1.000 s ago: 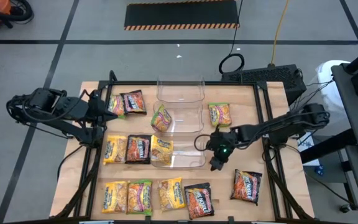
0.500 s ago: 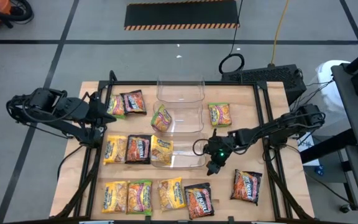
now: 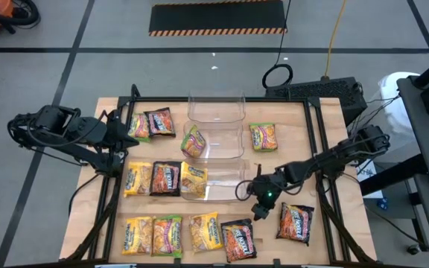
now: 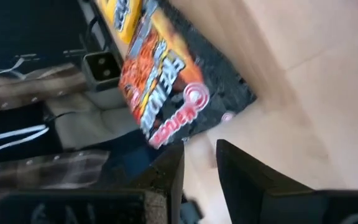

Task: Sort Maruchan noodles
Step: Put the black noodle pack into the top transparent bin

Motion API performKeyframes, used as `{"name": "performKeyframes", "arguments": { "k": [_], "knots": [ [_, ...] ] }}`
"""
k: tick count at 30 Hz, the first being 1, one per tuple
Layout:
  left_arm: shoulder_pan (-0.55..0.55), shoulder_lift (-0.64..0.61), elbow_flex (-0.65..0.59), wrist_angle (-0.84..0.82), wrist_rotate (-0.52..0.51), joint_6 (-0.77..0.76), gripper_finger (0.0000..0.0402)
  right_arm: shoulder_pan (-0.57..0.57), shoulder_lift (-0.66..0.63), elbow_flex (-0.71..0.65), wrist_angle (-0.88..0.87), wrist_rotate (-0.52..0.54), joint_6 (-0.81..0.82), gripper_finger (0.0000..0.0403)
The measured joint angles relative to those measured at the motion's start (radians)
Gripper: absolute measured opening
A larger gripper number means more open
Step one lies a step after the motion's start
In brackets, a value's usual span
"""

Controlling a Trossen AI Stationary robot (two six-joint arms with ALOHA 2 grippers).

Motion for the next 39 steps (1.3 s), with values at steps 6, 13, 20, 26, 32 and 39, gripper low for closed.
{"name": "performKeyframes", "arguments": {
  "k": [6,13,20,26,32,39],
  "knots": [
    [0.0,0.0,0.0,0.001,0.0,-0.01,0.0021,0.023,0.0,0.0,-0.001,0.13,0.033,0.0091],
    [0.0,0.0,0.0,0.001,0.0,-0.014,0.0021,0.075,0.0,0.0,0.0,0.198,0.115,0.0091],
    [0.0,0.0,0.0,0.002,0.0,-0.009,0.0021,0.126,0.0,0.0,0.0,0.255,0.143,0.0091],
    [0.0,0.0,0.0,0.002,0.0,-0.009,0.0021,0.151,0.0,0.0,0.0,0.361,0.156,0.0091],
    [0.0,0.0,0.0,0.001,0.0,-0.008,0.0021,0.151,0.014,0.0,0.009,0.362,0.179,0.0091],
    [0.0,0.0,0.0,0.001,0.012,-0.007,0.0021,0.161,0.088,-0.001,0.107,0.286,0.22,0.0091]
  ]
}}
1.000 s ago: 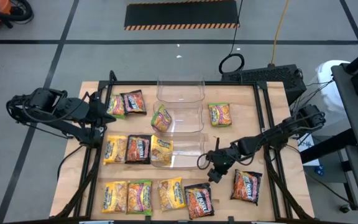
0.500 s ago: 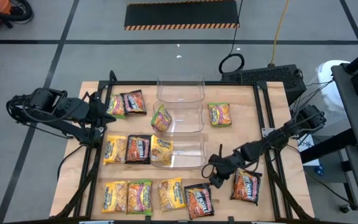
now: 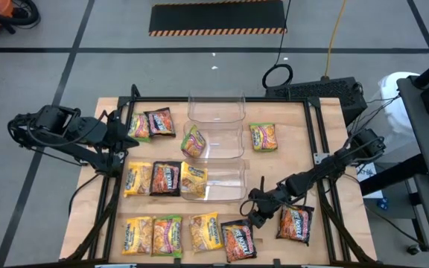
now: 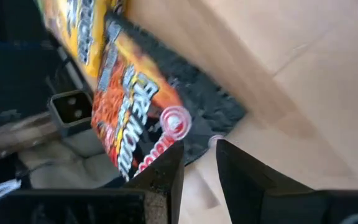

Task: Sort Maruchan noodles
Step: Put the black noodle pack into the top transparent bin

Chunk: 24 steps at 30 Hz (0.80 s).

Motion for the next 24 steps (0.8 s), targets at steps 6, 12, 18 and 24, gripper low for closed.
{"name": "performKeyframes", "arguments": {
  "k": [6,12,18,24],
  "knots": [
    [0.0,0.0,0.0,0.0,0.0,0.0,0.0021,0.0,0.081,0.0,0.103,-0.005,0.017,0.0091],
    [0.0,0.0,0.0,0.0,0.002,-0.001,0.0021,-0.008,0.1,0.0,0.214,-0.007,-0.039,0.0091],
    [0.0,0.0,0.0,0.0,0.003,0.013,0.0021,-0.014,0.074,0.0,0.203,-0.008,-0.045,0.008],
    [0.0,0.0,0.0,0.0,0.003,0.021,0.0021,-0.015,0.047,0.0,0.138,-0.009,-0.059,0.0059]
  ]
}}
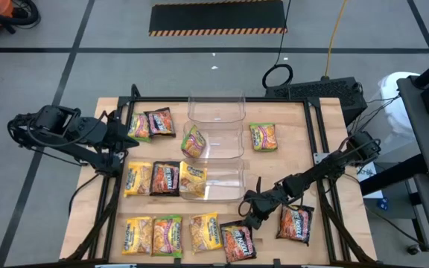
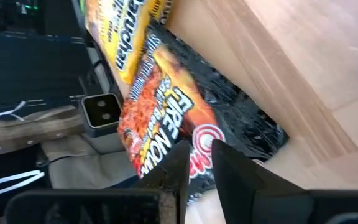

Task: Sort Maruchan noodles
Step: Put the black noodle pack into the top transparent bin

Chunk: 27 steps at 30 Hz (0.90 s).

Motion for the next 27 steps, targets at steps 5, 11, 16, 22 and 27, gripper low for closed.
{"name": "performKeyframes", "arguments": {
  "k": [5,11,16,22,27],
  "knots": [
    [0.0,0.0,0.0,0.0,0.0,0.002,0.0021,-0.003,-0.004,0.001,-0.093,-0.06,-0.001,0.0055],
    [0.0,0.0,0.0,0.0,0.0,-0.005,0.0021,-0.013,-0.004,0.0,-0.157,-0.102,-0.008,0.0055],
    [0.0,0.001,0.0,0.001,0.0,-0.016,0.0021,-0.03,-0.004,0.0,-0.157,-0.091,-0.035,0.0055],
    [0.0,0.001,0.0,0.001,0.0,-0.022,0.0021,-0.037,-0.004,0.0,-0.15,0.006,-0.036,0.0055],
    [0.0,0.001,0.0,0.001,0.0,-0.023,0.0021,-0.039,-0.004,-0.001,-0.149,0.002,-0.029,0.0055]
  ]
}}
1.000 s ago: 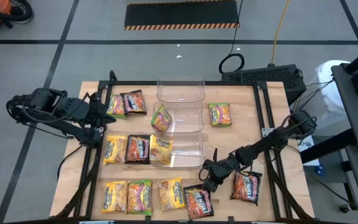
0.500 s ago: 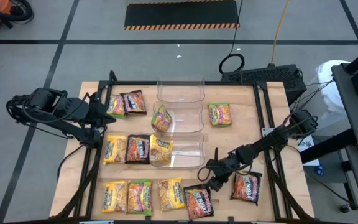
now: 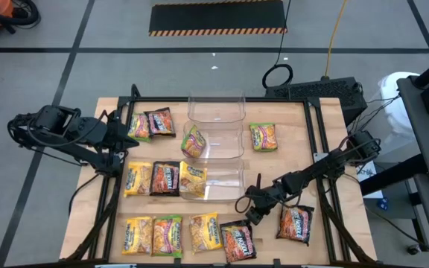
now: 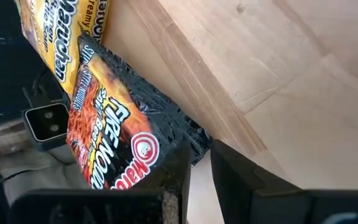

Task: Sort Maruchan noodles
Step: Put the black noodle pack into the top transparent bin

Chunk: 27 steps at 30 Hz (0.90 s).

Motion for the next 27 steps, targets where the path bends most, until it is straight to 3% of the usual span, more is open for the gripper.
{"name": "performKeyframes", "arguments": {
  "k": [27],
  "knots": [
    [0.0,0.0,0.0,-0.001,0.02,0.001,0.0021,0.001,0.024,-0.014,0.029,-0.056,0.101,0.0055]
  ]
}}
